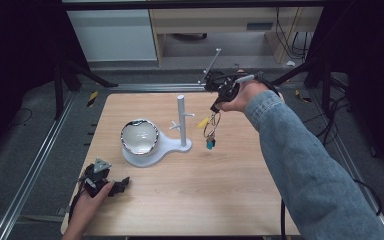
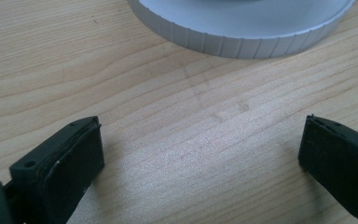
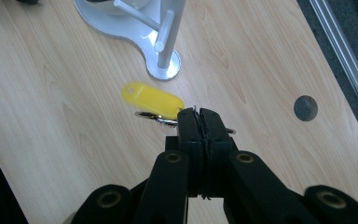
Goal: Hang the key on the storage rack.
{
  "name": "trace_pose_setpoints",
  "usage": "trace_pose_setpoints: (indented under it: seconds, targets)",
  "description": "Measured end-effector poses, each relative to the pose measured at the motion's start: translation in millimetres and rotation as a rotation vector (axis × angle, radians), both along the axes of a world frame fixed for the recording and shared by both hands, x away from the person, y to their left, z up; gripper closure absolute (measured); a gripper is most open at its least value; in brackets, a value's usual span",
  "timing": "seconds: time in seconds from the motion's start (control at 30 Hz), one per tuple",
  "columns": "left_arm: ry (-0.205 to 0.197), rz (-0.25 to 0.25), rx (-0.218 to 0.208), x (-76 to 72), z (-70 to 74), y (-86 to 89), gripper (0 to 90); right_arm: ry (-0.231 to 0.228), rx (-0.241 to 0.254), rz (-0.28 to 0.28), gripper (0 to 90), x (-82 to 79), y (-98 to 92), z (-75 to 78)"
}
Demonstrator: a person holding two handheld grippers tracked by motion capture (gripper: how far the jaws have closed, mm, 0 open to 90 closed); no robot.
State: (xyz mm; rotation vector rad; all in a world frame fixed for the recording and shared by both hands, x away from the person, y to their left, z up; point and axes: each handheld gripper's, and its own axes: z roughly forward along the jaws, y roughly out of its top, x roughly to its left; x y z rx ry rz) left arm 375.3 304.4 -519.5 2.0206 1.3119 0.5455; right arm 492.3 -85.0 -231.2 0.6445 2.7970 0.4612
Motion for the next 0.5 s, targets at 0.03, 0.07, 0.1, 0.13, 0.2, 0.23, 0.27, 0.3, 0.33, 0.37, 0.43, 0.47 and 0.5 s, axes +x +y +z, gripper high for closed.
trace_pose_setpoints:
  seconds: [0.03,0.07,0.1,0.13,0.2,0.23,0.27,0.3,0.33,0.37,0.43,0.47,0.5]
  targets:
    - [0.0,0.0,0.0,0.0,0.0,0.0,0.0,0.0,0.0,-0.003,88.6,-0.1,0.3,0.8]
    - [0.0,0.0,0.0,0.0,0.0,0.0,0.0,-0.003,-0.002,0.004,88.6,0.3,0.2,1.4]
    - [0.0,0.0,0.0,0.0,0.0,0.0,0.0,-0.003,-0.002,0.0,88.6,0.1,0.5,1.9]
    - [0.0,0.0,0.0,0.0,0.0,0.0,0.0,-0.004,-0.001,0.003,88.6,0.4,0.5,2.4]
    - [0.0,0.0,0.0,0.0,0.0,0.0,0.0,-0.009,-0.003,0.004,88.6,0.7,0.9,3.6]
    - [0.0,0.0,0.0,0.0,0.0,0.0,0.0,-0.008,-0.003,0.005,88.6,0.8,1.1,4.0]
    - [0.0,0.0,0.0,0.0,0.0,0.0,0.0,-0.009,-0.003,0.001,88.6,0.8,1.5,4.5]
    - [0.0,0.0,0.0,0.0,0.0,0.0,0.0,-0.009,-0.003,0.001,88.6,0.8,1.5,4.5]
    - [0.0,0.0,0.0,0.0,0.0,0.0,0.0,-0.012,-0.001,0.004,88.6,1.7,2.1,6.0]
    - [0.0,0.0,0.0,0.0,0.0,0.0,0.0,-0.01,-0.002,-0.002,88.6,1.6,2.8,6.8]
    - [0.0,0.0,0.0,0.0,0.0,0.0,0.0,-0.009,-0.003,0.0,88.7,2.1,3.7,7.6]
    - [0.0,0.0,0.0,0.0,0.0,0.0,0.0,-0.011,-0.004,0.003,88.7,2.7,4.7,8.7]
    - [0.0,0.0,0.0,0.0,0.0,0.0,0.0,-0.013,-0.006,0.001,88.6,2.9,5.9,9.4]
